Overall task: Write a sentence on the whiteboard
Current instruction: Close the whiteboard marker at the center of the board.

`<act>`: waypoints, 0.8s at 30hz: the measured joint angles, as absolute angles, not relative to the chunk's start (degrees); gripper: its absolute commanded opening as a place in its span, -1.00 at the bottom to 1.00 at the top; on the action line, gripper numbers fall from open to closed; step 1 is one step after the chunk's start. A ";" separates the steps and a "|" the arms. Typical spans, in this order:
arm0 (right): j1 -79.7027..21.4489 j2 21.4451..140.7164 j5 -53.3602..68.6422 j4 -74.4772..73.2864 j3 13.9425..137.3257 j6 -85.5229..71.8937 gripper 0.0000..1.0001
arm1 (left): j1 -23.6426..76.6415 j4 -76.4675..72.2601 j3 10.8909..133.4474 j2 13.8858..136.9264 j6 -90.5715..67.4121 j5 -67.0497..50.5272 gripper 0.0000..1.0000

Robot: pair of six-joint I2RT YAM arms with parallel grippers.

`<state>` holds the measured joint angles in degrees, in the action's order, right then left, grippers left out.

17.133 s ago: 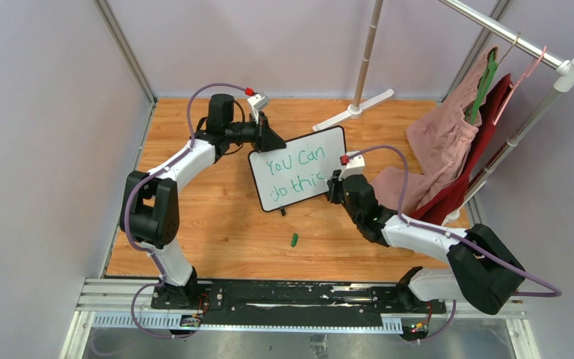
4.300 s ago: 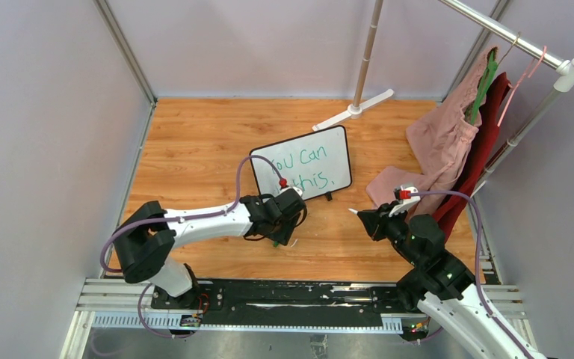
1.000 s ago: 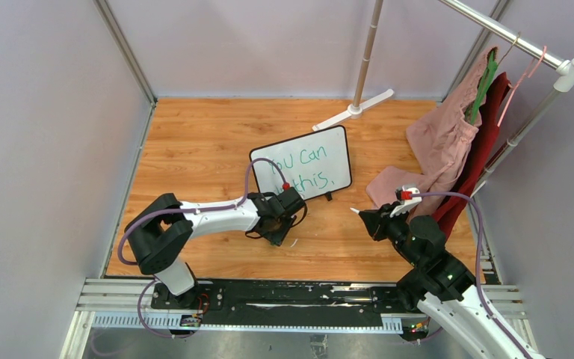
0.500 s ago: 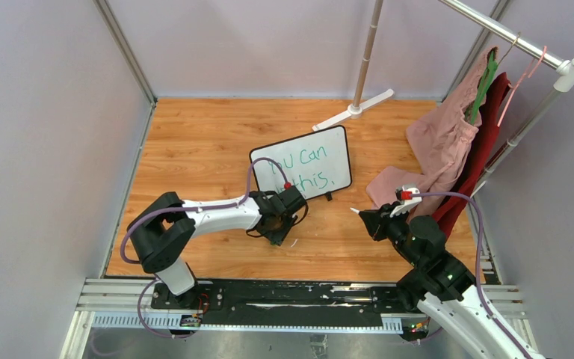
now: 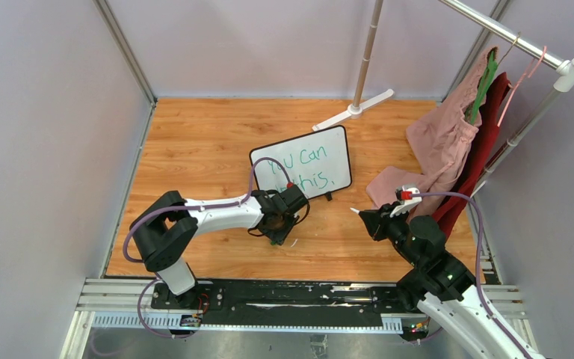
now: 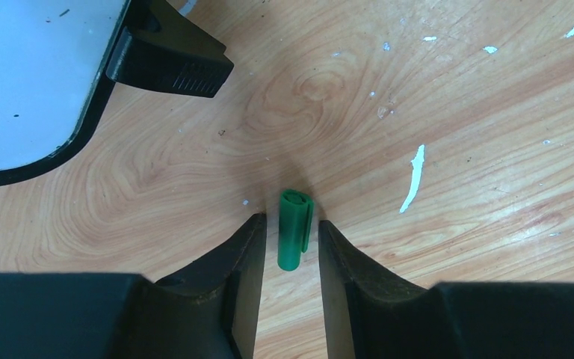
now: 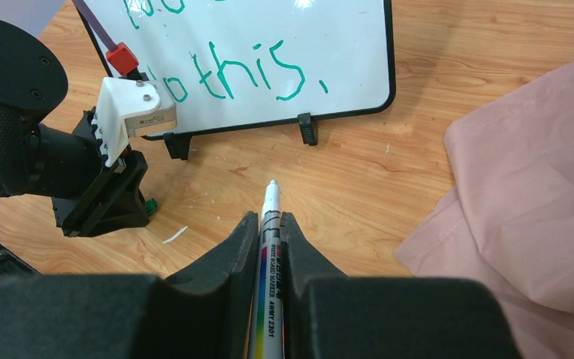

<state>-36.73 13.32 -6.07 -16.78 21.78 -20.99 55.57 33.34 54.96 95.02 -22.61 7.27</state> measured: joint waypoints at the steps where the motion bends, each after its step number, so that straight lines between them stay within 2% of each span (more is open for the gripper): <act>1: -36.73 13.32 -6.07 -16.78 21.78 -20.99 -1.00 | 55.57 33.32 54.96 95.04 -22.52 7.25 -0.30; 6: -36.73 13.32 -6.07 -16.78 21.78 -20.99 -1.00 | 55.57 33.26 54.96 95.09 -22.44 7.11 -0.39; 19: -36.73 13.32 -6.07 -16.80 21.78 -20.99 -1.00 | 55.57 32.71 54.76 95.00 -22.94 6.83 -1.00; 24: -36.73 13.32 -6.07 -16.82 21.78 -20.99 -1.00 | 55.48 30.81 52.93 93.36 -24.75 6.87 -1.00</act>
